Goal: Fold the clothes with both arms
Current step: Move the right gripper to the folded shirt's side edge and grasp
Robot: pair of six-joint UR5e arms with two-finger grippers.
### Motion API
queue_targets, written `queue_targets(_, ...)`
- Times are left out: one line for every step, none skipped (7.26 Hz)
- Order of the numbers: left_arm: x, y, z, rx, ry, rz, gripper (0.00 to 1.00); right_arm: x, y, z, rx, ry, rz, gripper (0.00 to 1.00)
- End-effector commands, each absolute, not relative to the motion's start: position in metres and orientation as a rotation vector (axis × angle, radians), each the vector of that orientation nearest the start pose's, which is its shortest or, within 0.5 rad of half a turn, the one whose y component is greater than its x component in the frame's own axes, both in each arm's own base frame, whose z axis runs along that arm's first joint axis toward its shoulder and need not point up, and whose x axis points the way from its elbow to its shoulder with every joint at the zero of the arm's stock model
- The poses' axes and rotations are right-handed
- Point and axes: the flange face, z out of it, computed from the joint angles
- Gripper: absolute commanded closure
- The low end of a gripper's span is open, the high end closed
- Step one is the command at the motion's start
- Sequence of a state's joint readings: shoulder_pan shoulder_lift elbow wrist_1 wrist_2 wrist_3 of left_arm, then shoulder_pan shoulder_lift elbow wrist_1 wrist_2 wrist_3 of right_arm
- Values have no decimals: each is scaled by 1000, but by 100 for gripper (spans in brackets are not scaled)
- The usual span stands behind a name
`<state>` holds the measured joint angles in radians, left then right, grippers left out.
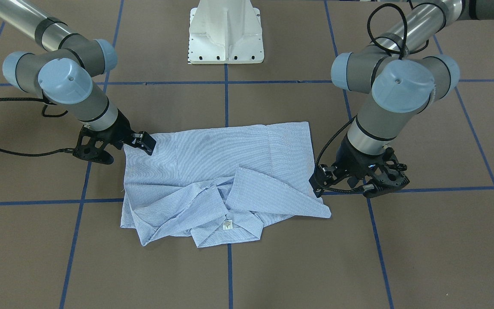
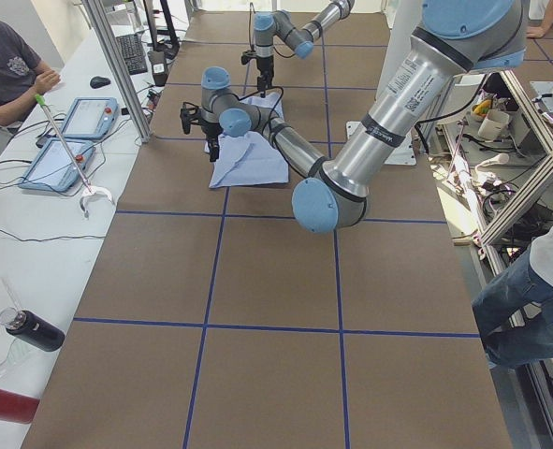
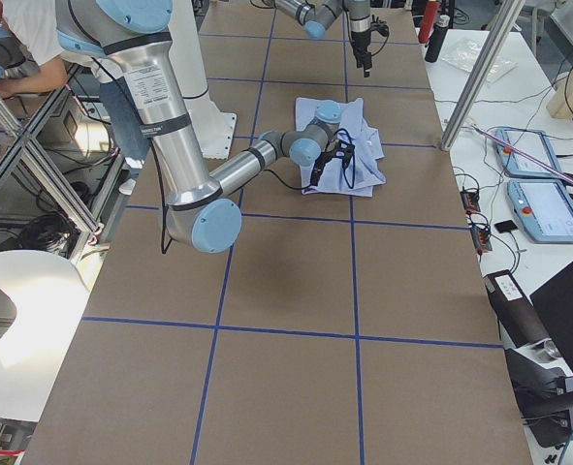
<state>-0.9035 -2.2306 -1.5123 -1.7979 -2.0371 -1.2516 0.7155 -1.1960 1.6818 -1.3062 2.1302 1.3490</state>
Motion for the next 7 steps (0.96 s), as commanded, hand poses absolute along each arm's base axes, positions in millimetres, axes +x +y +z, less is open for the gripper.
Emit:
queue_targets(374, -618, 262, 108, 922, -349, 0, -415, -456, 390, -167, -873, 238, 0)
queue_targets(374, -618, 262, 109, 924, -348, 0, -418, -455, 399, -177, -857, 237, 1)
queue_targets(374, -618, 262, 109, 924, -348, 0, -429, -451, 404, -182, -843, 227, 2)
queue_targets(374, -618, 262, 110, 923, -349, 0, -436, -449, 405, -186, -839, 220, 7)
queue_targets(374, -618, 263, 110, 922, -349, 0, -436, -449, 405, -190, -841, 218, 39)
queue_targets(373, -617, 266, 108, 919, -350, 0, -435, -449, 403, -186, -844, 220, 84)
queue_targets(373, -617, 266, 108, 919, -350, 0, -435, -449, 401, -185, -848, 216, 100)
